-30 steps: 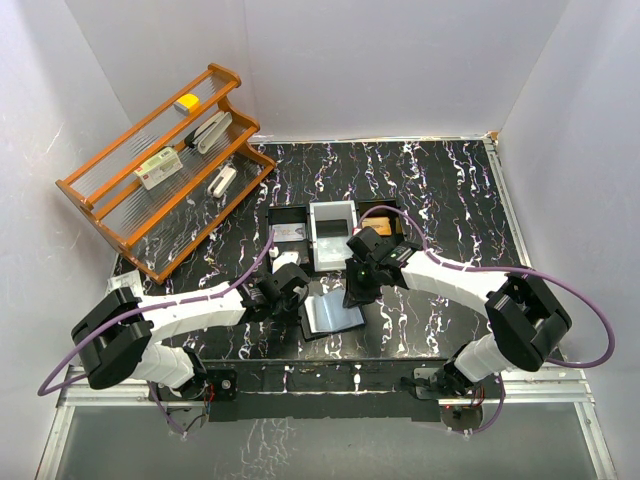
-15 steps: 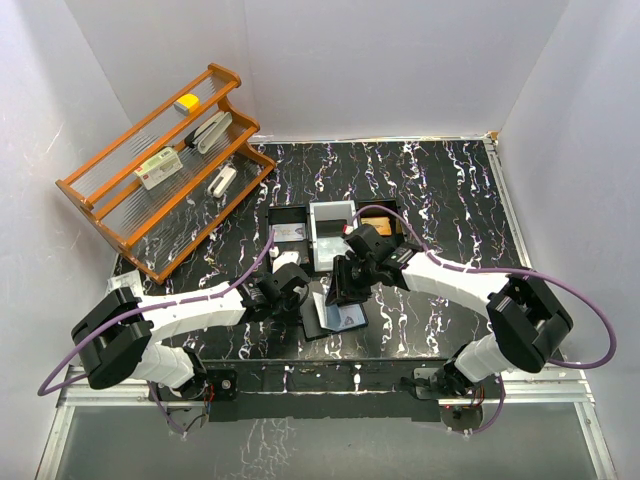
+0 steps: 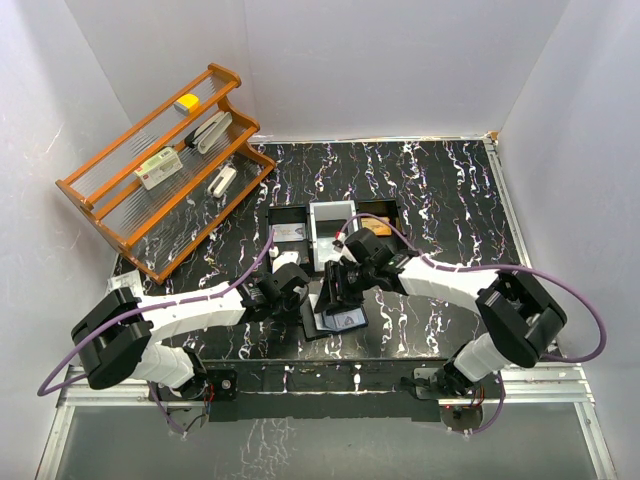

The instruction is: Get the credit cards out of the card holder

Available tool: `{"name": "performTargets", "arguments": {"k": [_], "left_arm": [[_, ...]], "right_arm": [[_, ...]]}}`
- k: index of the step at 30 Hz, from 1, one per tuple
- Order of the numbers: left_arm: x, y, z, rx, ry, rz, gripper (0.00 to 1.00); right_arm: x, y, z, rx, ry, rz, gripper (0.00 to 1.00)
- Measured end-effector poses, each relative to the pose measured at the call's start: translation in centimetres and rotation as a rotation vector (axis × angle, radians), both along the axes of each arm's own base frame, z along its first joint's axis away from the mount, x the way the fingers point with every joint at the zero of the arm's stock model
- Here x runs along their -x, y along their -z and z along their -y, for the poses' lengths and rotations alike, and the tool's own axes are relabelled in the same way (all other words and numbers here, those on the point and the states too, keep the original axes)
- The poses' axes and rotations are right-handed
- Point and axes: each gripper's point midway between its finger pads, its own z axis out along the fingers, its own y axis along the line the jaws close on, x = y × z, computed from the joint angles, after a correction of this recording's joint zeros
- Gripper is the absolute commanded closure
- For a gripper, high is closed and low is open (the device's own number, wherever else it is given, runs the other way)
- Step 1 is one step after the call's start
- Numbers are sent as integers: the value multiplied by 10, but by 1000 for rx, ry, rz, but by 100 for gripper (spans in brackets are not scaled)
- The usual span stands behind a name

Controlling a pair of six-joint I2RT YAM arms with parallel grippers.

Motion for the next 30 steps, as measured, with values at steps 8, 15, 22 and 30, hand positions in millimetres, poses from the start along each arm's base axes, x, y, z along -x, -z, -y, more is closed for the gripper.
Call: {"name": "performTargets", "arguments": {"k": [8, 15, 22, 30], "left_arm": [[0, -1, -1, -1, -3, 0, 90], [2, 0, -5, -11, -10, -8, 85], [2, -7, -8, -5, -19, 4, 77], [3, -20, -13, 12, -34, 27, 61]], "right_arm": [[16, 11, -15, -32, -60, -52, 55], [18, 16, -16, -15, -67, -55, 50], [3, 8, -10, 44, -39, 29, 54], [-8, 15, 0, 126, 20, 67, 67]]}}
